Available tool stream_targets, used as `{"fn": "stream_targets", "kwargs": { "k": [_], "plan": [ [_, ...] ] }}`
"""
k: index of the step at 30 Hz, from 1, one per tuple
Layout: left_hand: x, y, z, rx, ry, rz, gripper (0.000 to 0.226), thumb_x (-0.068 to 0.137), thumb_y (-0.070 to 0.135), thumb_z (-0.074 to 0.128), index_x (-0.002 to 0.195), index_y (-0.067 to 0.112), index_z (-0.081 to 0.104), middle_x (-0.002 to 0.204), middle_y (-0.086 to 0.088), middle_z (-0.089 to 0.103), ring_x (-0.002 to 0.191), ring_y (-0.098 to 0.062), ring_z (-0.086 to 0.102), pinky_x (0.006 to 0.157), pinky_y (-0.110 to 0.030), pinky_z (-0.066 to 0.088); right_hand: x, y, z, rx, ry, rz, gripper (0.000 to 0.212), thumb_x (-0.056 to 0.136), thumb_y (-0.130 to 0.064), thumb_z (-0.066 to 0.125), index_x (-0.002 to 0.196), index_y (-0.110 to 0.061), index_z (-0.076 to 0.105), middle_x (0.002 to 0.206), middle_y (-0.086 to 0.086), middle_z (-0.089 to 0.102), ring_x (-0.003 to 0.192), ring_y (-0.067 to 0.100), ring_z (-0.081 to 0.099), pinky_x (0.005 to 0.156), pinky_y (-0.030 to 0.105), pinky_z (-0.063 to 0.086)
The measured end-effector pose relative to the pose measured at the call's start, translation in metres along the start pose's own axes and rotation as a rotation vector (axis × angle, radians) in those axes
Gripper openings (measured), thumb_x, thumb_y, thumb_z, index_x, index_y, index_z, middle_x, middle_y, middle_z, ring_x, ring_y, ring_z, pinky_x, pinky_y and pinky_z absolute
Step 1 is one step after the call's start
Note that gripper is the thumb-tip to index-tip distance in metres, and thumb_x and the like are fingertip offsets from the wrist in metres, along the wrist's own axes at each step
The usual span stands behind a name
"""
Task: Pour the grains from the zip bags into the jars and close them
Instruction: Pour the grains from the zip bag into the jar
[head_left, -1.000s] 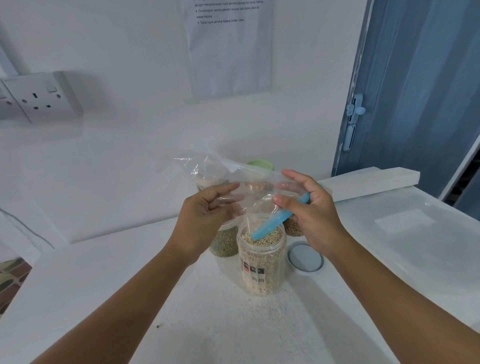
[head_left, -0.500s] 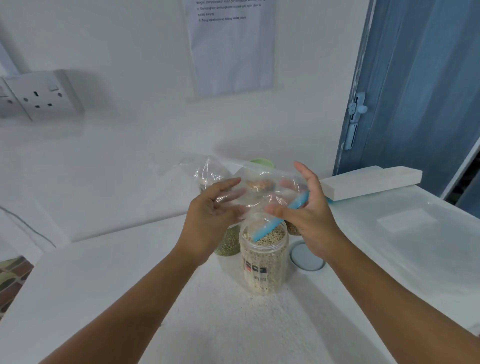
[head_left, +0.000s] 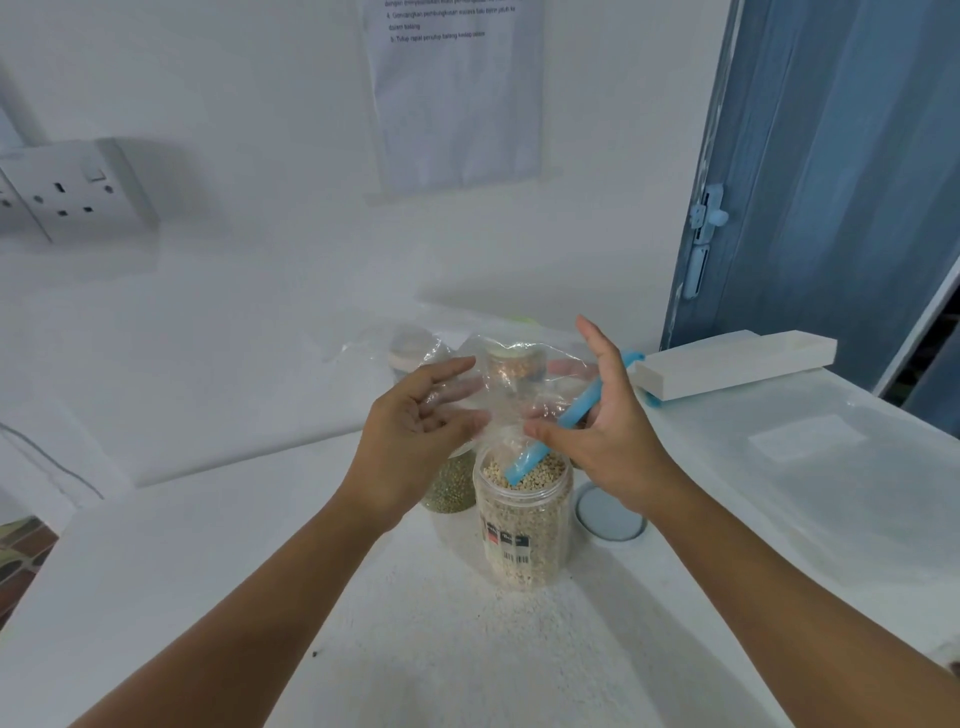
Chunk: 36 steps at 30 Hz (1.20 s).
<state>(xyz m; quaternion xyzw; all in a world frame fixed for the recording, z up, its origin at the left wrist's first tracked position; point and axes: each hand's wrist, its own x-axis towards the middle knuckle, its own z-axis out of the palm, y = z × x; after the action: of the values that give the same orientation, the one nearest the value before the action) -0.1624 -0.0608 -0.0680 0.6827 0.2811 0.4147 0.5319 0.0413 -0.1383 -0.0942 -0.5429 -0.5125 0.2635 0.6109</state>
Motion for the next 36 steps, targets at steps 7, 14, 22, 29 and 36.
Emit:
{"fn": "stream_targets", "kwargs": {
  "k": [7,14,22,29,36],
  "plan": [
    [0.0022,0.0037,0.0003,0.065,-0.006,0.033,0.059,0.084,-0.003,0.082,0.134,0.025,0.066,0.11,0.004,0.078,0.1,-0.018,0.076,0.085,-0.028,0.061,-0.0005,-0.0035,0.002,-0.034,0.023,-0.023,0.11,0.077,-0.005,0.089,0.158,-0.046,0.027,0.113,-0.045,0.057,0.097,0.007,0.074,0.085,0.024,0.06],
    [0.0036,-0.0015,0.0043,0.082,0.019,0.032,0.05,0.089,0.007,0.08,0.132,0.03,0.066,0.104,-0.002,0.076,0.093,-0.028,0.075,0.09,-0.04,0.063,0.0009,-0.0036,0.008,-0.075,0.054,-0.035,0.108,0.076,-0.014,0.092,0.156,-0.045,0.028,0.107,-0.05,0.055,0.101,0.0,0.069,0.081,0.023,0.061],
    [0.0062,0.0013,-0.0017,0.105,0.022,0.04,0.059,0.083,0.001,0.084,0.133,0.027,0.065,0.104,0.001,0.078,0.095,-0.02,0.076,0.08,-0.028,0.061,0.0023,-0.0008,0.0025,0.002,-0.017,-0.035,0.096,0.087,-0.006,0.082,0.156,-0.049,0.029,0.122,-0.034,0.061,0.108,0.022,0.074,0.097,0.044,0.06],
    [0.0092,-0.0023,0.0038,0.093,0.036,0.072,0.045,0.093,-0.001,0.074,0.131,0.02,0.066,0.096,-0.004,0.077,0.083,-0.025,0.076,0.082,-0.035,0.064,0.0032,0.0011,0.0055,-0.065,0.045,-0.066,0.1,0.08,-0.019,0.09,0.152,-0.054,0.031,0.134,-0.009,0.059,0.117,0.022,0.067,0.094,0.039,0.062],
    [0.0061,-0.0023,-0.0038,0.065,-0.029,0.044,0.054,0.093,-0.016,0.062,0.134,0.02,0.063,0.108,-0.002,0.077,0.094,-0.023,0.077,0.083,-0.03,0.062,0.0024,0.0008,0.001,-0.031,-0.033,-0.035,0.092,0.088,-0.009,0.081,0.154,-0.05,0.032,0.131,-0.021,0.062,0.114,0.016,0.07,0.098,0.043,0.06]
  ]
}}
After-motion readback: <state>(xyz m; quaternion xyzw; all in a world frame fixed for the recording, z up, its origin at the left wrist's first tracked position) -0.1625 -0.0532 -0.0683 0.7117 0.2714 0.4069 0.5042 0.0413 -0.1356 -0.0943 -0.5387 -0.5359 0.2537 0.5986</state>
